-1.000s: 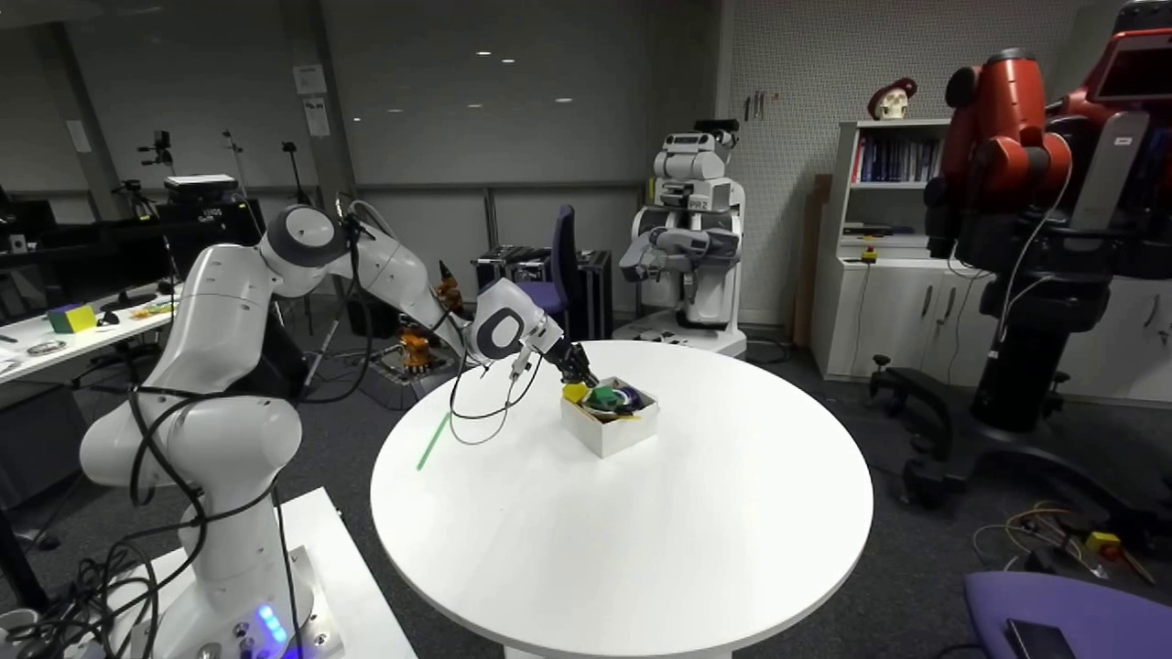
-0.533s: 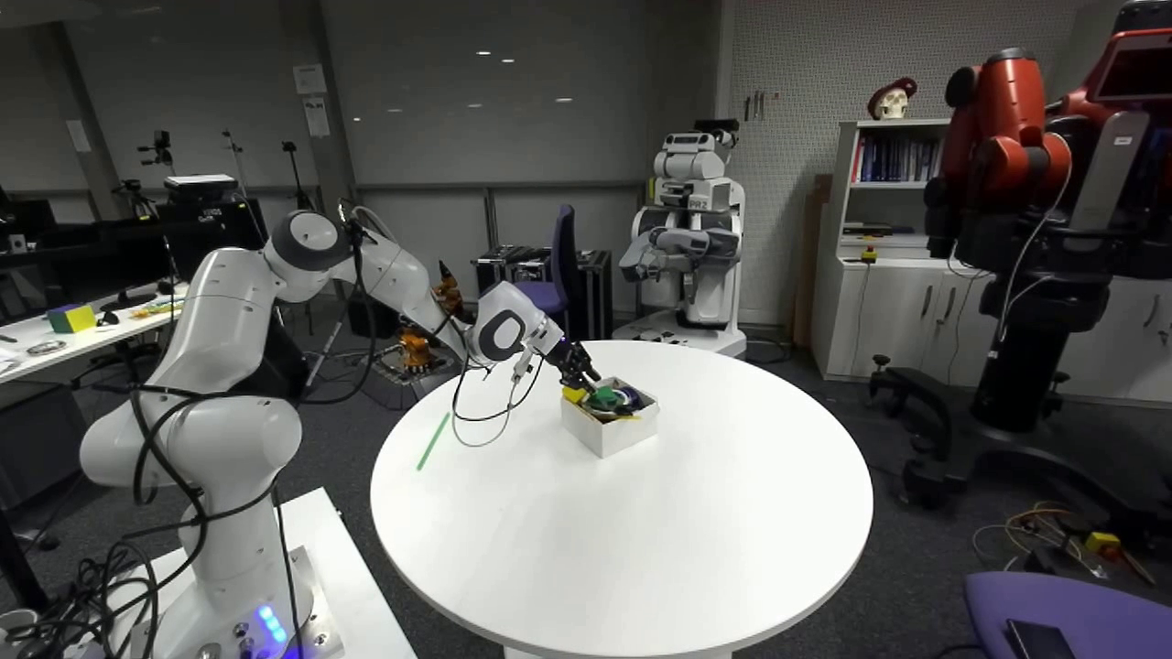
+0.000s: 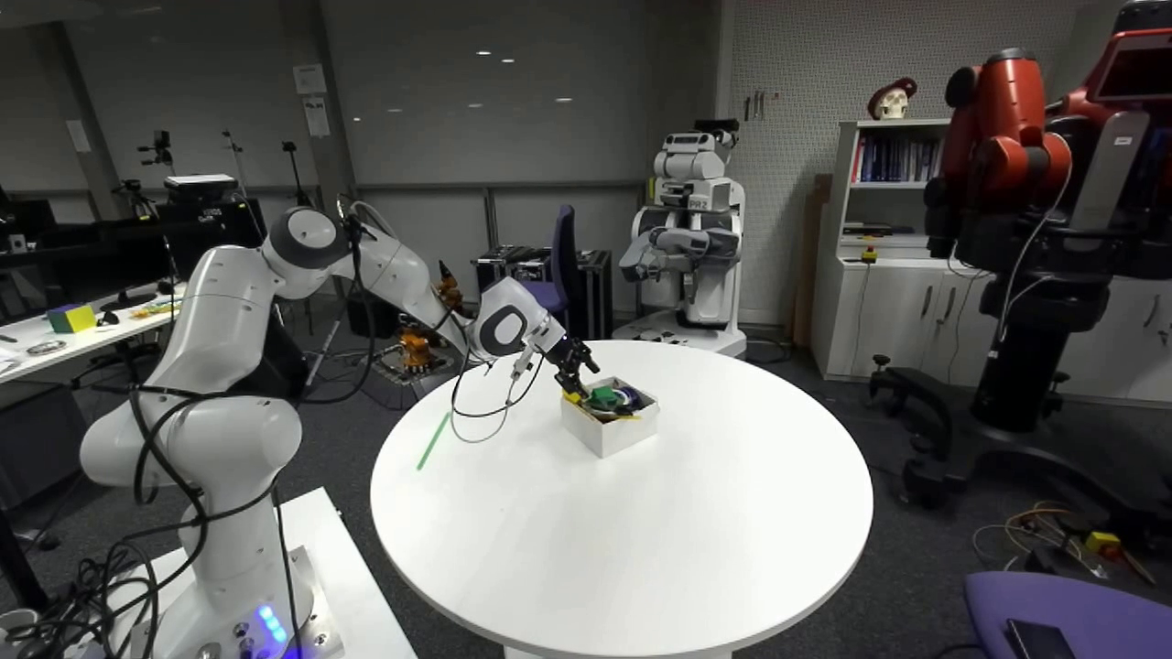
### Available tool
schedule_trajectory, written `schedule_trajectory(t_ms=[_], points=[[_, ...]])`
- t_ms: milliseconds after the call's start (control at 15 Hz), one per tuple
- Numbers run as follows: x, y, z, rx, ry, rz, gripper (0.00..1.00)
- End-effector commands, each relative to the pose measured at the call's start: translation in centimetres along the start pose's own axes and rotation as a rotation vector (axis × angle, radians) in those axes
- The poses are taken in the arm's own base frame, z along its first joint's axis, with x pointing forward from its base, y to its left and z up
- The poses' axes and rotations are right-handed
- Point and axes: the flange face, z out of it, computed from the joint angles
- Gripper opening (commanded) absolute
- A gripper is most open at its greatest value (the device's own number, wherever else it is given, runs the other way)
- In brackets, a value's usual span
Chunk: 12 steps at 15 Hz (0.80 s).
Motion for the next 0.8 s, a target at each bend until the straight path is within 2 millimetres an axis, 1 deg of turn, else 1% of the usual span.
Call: schedule_trajectory(t_ms=[0, 67, 467, 600, 733], points=[[1.6, 0.0, -3.0, -0.014, -0.163, -0.047, 1.0], [1.5, 0.0, -3.5, -0.021, -0.2, -0.064, 1.0], [2.6, 1.6, -6.9, -0.152, -0.409, -0.207, 1.0], [2.5, 2.4, -8.0, -0.207, -0.478, -0.269, 1.0], [1.9, 3.0, -9.0, -0.251, -0.548, -0.342, 1.0]])
